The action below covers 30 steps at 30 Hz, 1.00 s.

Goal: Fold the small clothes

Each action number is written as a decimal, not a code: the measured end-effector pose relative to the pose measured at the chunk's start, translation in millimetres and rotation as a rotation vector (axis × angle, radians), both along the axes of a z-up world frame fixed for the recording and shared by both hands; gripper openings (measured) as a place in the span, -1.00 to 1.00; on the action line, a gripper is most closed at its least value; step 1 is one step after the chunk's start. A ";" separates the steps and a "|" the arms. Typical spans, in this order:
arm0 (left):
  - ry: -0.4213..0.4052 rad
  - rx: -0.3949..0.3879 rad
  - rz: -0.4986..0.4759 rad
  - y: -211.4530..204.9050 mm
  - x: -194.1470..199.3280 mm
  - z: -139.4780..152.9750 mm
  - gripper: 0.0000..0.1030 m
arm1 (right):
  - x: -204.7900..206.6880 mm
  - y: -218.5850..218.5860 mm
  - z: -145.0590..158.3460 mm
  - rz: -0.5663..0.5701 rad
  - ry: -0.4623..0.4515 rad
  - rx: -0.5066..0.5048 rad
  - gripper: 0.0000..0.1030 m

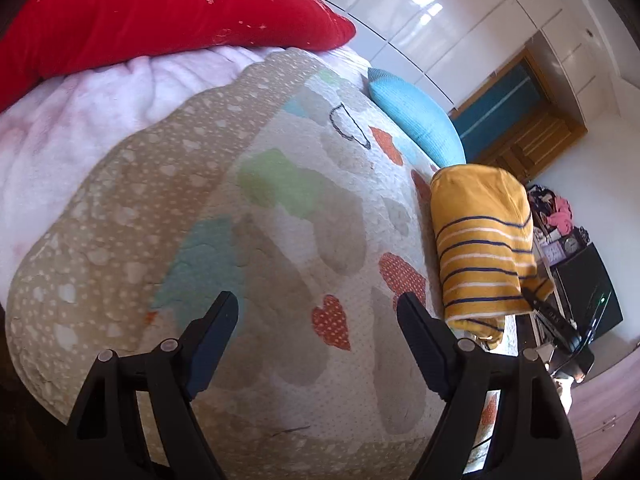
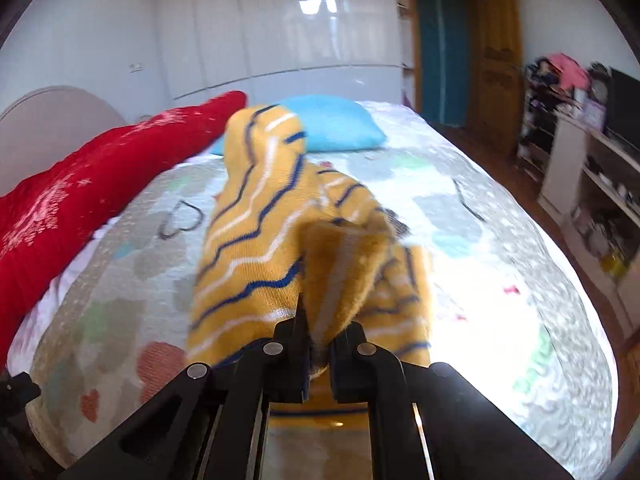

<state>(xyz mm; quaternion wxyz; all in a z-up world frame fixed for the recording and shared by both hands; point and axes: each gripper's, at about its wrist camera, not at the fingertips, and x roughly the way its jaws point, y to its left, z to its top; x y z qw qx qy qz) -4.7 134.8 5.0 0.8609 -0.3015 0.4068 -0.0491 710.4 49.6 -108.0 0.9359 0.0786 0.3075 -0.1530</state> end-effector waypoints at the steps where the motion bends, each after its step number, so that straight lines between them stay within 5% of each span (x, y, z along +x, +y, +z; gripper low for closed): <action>1: 0.006 0.003 -0.018 -8.4 4.5 -0.3 0.57 | -6.6 -15.8 -12.8 -0.018 0.034 0.031 -0.88; 5: 0.023 0.023 -0.095 -46.4 22.3 3.1 0.57 | -35.7 -57.8 -55.8 -0.011 0.051 0.226 -0.80; 7: 0.018 0.057 -0.137 -67.3 29.5 9.1 0.57 | -46.0 -67.5 -54.5 0.010 0.000 0.290 -0.55; 8: 0.015 0.074 -0.157 -77.0 32.0 11.7 0.57 | -50.2 -70.5 -51.0 0.007 -0.021 0.290 -0.42; 18: -0.013 0.193 -0.322 -158.9 67.5 23.3 0.57 | -75.5 -90.3 -0.9 -0.033 -0.150 0.156 -0.40; 23: -0.015 0.201 -0.379 -189.2 81.4 23.5 0.57 | -60.7 -95.2 6.9 -0.019 -0.172 0.163 -0.07; 30: 0.011 0.247 -0.395 -197.6 81.0 10.3 0.57 | -21.8 -111.8 13.4 0.015 -0.178 0.195 -0.06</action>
